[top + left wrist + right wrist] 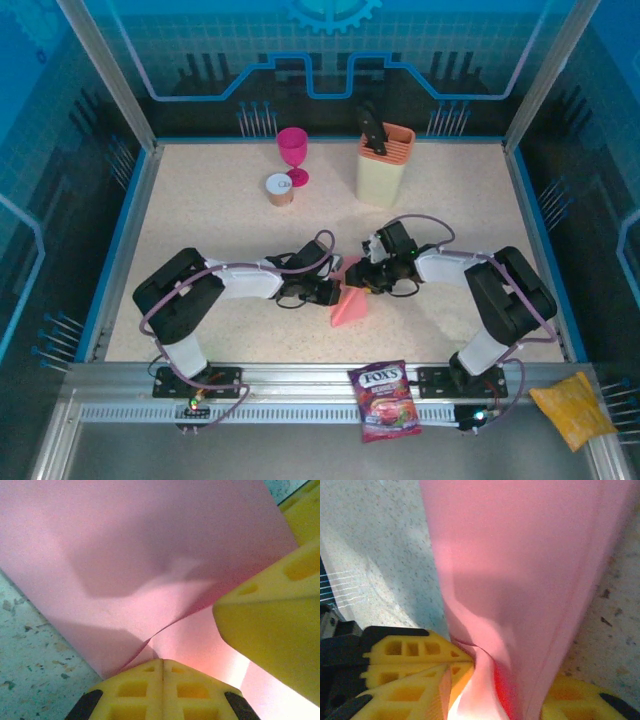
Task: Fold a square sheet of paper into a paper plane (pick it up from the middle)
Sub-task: Turn over the paper at the center of the table.
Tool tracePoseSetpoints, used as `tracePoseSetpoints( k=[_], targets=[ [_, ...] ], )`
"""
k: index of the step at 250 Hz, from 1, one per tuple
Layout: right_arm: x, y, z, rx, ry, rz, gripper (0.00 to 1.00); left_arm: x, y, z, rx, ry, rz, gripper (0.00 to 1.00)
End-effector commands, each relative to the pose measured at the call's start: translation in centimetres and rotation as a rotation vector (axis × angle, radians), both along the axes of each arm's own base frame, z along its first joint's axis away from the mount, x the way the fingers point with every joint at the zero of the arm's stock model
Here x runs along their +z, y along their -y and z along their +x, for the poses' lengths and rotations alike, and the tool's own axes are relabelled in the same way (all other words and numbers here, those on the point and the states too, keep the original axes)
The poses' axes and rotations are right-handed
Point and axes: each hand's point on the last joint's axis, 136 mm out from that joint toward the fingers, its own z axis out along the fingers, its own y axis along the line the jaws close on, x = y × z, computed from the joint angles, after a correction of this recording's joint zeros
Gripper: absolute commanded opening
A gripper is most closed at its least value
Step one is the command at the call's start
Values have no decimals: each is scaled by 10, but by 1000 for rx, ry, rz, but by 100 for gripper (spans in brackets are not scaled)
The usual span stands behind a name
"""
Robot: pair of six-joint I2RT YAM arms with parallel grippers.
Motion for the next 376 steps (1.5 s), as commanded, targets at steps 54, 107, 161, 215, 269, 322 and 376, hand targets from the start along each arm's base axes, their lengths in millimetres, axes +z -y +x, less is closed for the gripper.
tracePoseSetpoints(
  k=[54, 107, 161, 215, 269, 322, 376],
  targets=[
    [0, 11, -6, -12, -9, 2, 24, -21, -15, -19, -35, -56, 61, 0],
    [12, 10, -2, -12, 6, 10, 0, -13, -13, -17, -31, -46, 45, 0],
    [38, 23, -5, -51, 29, -56, 0, 29, -17, 1, 59, 0, -41, 0],
    [75, 74, -14, -114, 49, -352, 0, 86, -45, 19, 235, 63, -104, 15],
    [109, 147, -18, -165, 94, -756, 0, 150, -66, 17, 412, 63, -150, 50],
    [133, 198, -1, -223, 174, -1090, 0, 219, -69, 18, 545, 36, -279, 72],
    [125, 198, 17, -203, 145, -1374, 0, 267, -69, 12, 562, 3, -333, 80]
  ],
)
